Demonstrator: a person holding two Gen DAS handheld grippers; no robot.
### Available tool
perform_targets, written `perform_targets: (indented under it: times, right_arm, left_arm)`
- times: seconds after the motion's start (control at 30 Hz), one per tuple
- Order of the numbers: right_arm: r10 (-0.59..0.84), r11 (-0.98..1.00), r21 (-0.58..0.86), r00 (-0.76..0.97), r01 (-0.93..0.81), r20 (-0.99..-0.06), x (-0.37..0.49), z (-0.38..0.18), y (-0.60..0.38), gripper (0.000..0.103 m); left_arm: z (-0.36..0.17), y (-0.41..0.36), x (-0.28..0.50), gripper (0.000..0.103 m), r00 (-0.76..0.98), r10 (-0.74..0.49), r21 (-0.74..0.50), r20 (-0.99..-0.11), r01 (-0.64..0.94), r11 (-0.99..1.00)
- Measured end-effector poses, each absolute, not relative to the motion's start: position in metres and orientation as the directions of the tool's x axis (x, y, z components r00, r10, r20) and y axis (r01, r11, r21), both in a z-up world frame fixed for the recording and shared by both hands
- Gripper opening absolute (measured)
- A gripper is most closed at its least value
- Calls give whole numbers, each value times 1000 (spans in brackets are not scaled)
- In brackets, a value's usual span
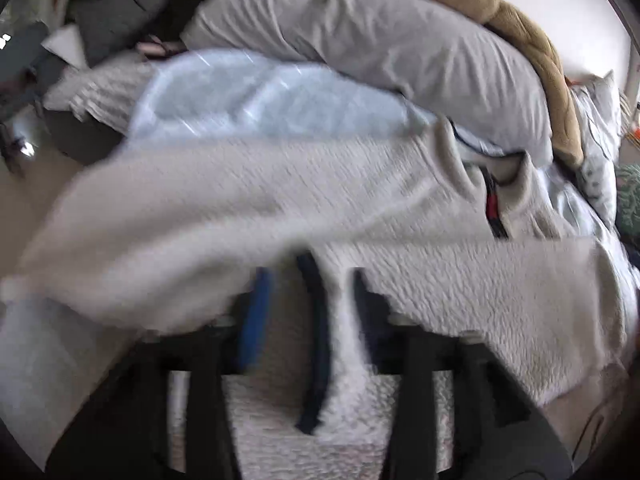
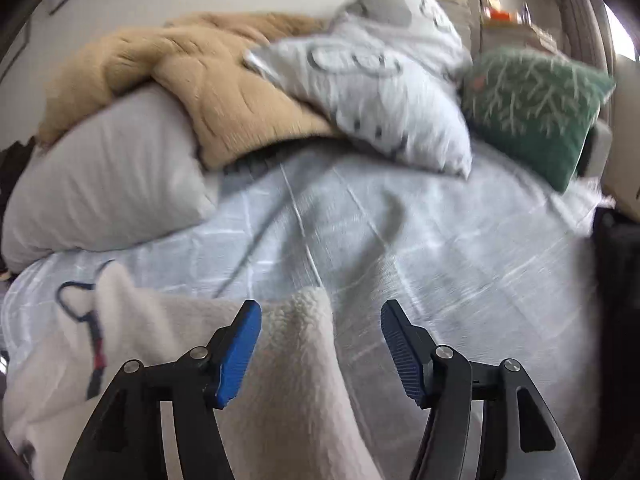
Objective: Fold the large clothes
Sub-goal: 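Fold the held sleeve across the jacket body with the left tool, release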
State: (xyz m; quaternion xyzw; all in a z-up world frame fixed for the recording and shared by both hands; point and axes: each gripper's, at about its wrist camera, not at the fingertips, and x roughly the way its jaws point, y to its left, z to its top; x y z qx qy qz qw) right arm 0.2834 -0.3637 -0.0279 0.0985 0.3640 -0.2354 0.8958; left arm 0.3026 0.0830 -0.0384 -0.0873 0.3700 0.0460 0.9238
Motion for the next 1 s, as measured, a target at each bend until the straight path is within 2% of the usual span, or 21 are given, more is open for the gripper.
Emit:
perform_targets:
  times: [0.03, 0.1, 0.23, 0.4, 0.5, 0.67, 0.83, 1.0]
  right_arm:
    - [-330, 884, -1, 622, 468, -710, 274, -22, -356, 64]
    - [-298, 904, -7, 618, 428, -728, 264, -17, -343, 64]
    - [-218, 938, -5, 582, 345, -784, 233, -16, -304, 67]
    - [-195, 950, -7, 577, 311, -793, 201, 6, -263, 82]
    - [-196, 952, -18, 567, 305, -800, 184, 27, -245, 83]
    - [-189, 943, -4, 528, 332, -828, 157, 45, -227, 85]
    - [-108, 932, 77, 473, 355, -875, 134, 28, -221, 85]
    - [-106, 928, 68, 432, 367, -895, 132, 13, -220, 85]
  left_arm:
    - [-34, 85, 301, 66, 734, 17, -137, -679, -149, 979]
    - [-29, 86, 301, 69, 739, -8, -152, -673, -128, 980]
    - [-29, 97, 305, 82, 665, -42, -178, -745, -138, 974]
    - [-24, 128, 297, 85, 590, -72, -214, -805, -175, 961]
    - [-24, 161, 285, 86, 553, -102, -260, -827, -216, 941]
    - [-34, 228, 266, 87, 512, -119, -345, -851, -373, 862]
    - [-49, 289, 248, 87, 493, -196, -460, -848, -501, 733]
    - [-60, 339, 233, 87, 501, -174, -483, -848, -594, 643]
